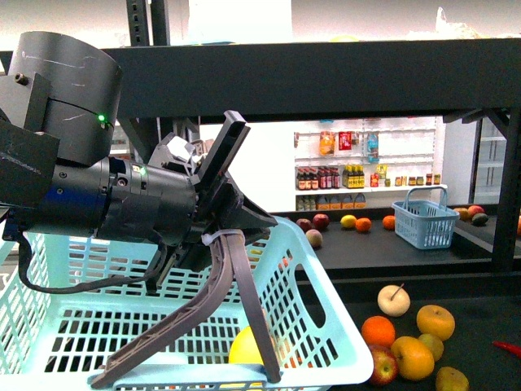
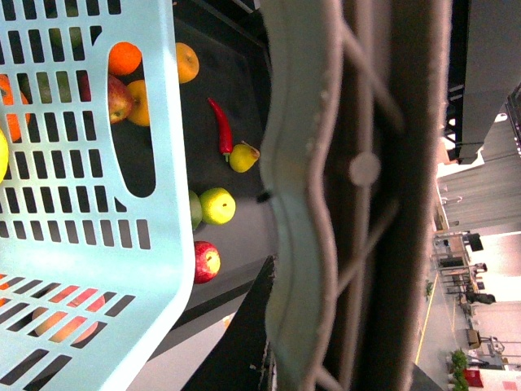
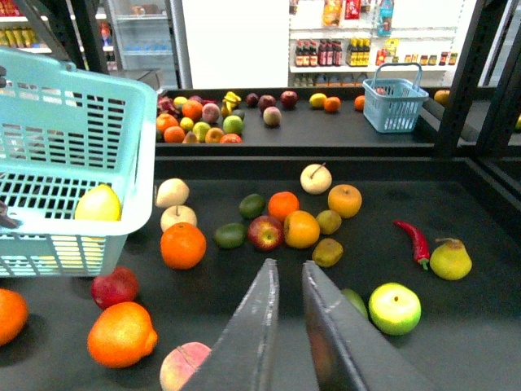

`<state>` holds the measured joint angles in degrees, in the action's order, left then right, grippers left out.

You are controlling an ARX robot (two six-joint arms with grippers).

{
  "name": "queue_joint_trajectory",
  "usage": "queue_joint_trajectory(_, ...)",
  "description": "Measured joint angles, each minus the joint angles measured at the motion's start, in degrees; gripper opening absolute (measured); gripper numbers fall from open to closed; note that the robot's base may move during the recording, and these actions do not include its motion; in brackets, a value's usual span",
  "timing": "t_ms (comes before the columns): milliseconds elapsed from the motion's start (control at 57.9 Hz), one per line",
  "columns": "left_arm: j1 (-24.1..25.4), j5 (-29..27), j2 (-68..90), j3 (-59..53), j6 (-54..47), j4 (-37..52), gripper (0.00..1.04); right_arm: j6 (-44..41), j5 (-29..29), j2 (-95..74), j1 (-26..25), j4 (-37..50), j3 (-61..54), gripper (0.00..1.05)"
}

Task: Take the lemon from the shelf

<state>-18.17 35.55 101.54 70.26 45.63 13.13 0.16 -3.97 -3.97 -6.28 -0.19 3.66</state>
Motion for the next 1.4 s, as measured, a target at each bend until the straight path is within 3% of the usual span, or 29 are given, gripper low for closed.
queue_joint_trajectory(52, 0.02, 0.02, 0.0, 0.0, 0.0, 0.0, 0.11, 0.02, 3.02, 0.59, 3.65, 0.0, -0.33, 0.07)
queue_joint_trajectory(138, 0.02, -0.07, 0.0, 0.0, -0.07, -0.02, 0.11, 0.0, 3.19, 1.09, 5.79, -0.02, -0.63, 0.07)
queue_joint_trajectory(743, 0.02, -0.02, 0.0, 0.0, -0.09, -0.02, 0.11, -0.04, 3.78, 3.61, 6.12, 0.09, -2.8, 0.07)
queue_joint_trajectory(1037, 0.02, 0.0, 0.0, 0.0, -0.09, -0.02, 0.11, -0.02, 3.78, 3.61, 6.12, 0.09, -2.8, 0.52)
queue_joint_trajectory(1261, 0.02, 0.0, 0.0, 0.0, -0.09, 0.0, 0.11, 0.0, 3.78, 3.61, 6.12, 0.09, -2.8, 1.03)
queue_joint_trajectory(1399, 0.02, 0.0, 0.0, 0.0, -0.09, -0.02, 0.11, 0.0, 3.78, 3.61, 6.12, 0.09, -2.8, 1.02)
